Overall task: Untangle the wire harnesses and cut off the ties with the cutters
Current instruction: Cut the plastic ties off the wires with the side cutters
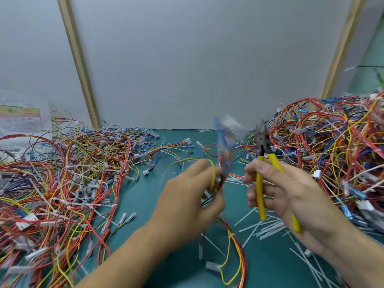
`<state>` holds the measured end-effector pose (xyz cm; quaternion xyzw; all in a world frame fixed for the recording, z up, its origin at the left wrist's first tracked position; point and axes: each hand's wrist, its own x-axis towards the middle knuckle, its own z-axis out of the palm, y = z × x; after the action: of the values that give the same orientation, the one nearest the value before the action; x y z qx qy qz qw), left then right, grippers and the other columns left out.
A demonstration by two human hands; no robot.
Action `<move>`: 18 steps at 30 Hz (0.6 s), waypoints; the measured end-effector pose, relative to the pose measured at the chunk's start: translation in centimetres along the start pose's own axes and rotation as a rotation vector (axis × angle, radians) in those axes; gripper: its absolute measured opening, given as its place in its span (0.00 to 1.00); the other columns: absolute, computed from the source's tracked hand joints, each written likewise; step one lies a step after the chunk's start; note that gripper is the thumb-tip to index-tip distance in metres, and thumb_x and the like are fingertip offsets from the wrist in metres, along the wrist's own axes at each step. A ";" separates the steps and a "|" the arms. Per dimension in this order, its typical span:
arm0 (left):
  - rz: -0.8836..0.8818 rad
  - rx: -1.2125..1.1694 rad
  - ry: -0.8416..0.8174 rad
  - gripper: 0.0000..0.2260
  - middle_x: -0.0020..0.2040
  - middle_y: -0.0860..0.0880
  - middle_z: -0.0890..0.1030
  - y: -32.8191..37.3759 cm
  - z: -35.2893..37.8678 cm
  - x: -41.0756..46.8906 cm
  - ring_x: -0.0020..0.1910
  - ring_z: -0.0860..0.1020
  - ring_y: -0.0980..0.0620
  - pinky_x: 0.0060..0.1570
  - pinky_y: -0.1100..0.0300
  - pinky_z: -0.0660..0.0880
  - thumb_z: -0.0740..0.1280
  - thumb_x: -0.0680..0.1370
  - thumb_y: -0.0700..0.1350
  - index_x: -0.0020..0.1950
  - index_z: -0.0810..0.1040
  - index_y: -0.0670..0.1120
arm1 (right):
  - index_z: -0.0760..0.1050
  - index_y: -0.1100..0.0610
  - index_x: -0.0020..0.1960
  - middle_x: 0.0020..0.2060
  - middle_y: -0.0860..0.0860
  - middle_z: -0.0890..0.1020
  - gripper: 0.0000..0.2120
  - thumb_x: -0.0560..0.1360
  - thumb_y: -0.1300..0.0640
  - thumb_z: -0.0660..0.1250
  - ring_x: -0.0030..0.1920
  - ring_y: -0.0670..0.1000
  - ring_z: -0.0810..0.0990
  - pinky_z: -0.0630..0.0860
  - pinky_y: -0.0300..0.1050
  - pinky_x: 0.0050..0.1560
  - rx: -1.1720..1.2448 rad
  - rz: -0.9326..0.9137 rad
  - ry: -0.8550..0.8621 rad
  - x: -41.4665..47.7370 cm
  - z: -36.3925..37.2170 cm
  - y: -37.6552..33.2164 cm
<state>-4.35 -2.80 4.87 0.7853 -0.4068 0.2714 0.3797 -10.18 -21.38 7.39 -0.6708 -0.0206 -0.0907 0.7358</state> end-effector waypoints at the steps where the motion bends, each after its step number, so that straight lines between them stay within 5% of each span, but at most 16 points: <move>1: 0.100 0.124 -0.045 0.10 0.41 0.53 0.73 0.3 0.1 -0.1 0.38 0.73 0.50 0.32 0.55 0.75 0.70 0.72 0.37 0.50 0.79 0.49 | 0.83 0.58 0.46 0.45 0.58 0.85 0.26 0.59 0.39 0.79 0.37 0.55 0.81 0.81 0.47 0.38 0.025 0.016 -0.002 0.0 0.0 0.1; 7: 0.344 0.361 -0.216 0.11 0.41 0.46 0.76 0.9 0.0 0.1 0.39 0.72 0.44 0.37 0.52 0.74 0.71 0.68 0.38 0.49 0.82 0.41 | 0.83 0.57 0.49 0.46 0.59 0.84 0.16 0.64 0.53 0.81 0.42 0.57 0.81 0.82 0.53 0.44 0.001 0.094 -0.051 0.3 0.0 0.4; 10: 0.296 0.186 -0.274 0.10 0.46 0.47 0.76 0.9 -0.2 -0.3 0.45 0.73 0.47 0.46 0.55 0.73 0.67 0.73 0.41 0.52 0.81 0.42 | 0.82 0.57 0.52 0.50 0.64 0.83 0.19 0.63 0.54 0.77 0.45 0.59 0.80 0.77 0.61 0.53 0.050 0.073 -0.071 0.1 0.1 0.4; 13: -0.027 -0.293 -0.108 0.11 0.45 0.48 0.79 0.2 -0.1 -0.3 0.48 0.79 0.48 0.52 0.55 0.74 0.62 0.78 0.49 0.47 0.82 0.45 | 0.85 0.53 0.49 0.44 0.60 0.83 0.15 0.61 0.57 0.75 0.41 0.56 0.79 0.77 0.53 0.45 0.144 0.053 -0.062 0.1 0.0 0.1; 15: -0.457 -0.572 0.077 0.18 0.39 0.46 0.82 -0.7 0.0 0.6 0.45 0.82 0.48 0.52 0.53 0.77 0.62 0.78 0.56 0.37 0.83 0.46 | 0.85 0.53 0.47 0.44 0.60 0.80 0.15 0.59 0.58 0.75 0.38 0.55 0.79 0.80 0.49 0.41 0.212 0.041 -0.064 0.1 -0.2 -0.2; 18: -1.057 -0.865 0.049 0.27 0.31 0.44 0.80 -2.2 0.5 1.8 0.33 0.80 0.46 0.37 0.57 0.80 0.59 0.80 0.61 0.37 0.82 0.40 | 0.84 0.56 0.49 0.46 0.63 0.79 0.17 0.59 0.61 0.76 0.40 0.57 0.79 0.81 0.48 0.41 0.266 0.032 -0.113 -0.1 -0.3 -0.3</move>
<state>-1.46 -3.12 5.09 0.6497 -0.0317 -0.1199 0.7500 -10.35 -21.71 7.65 -0.5715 -0.0629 -0.0374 0.8174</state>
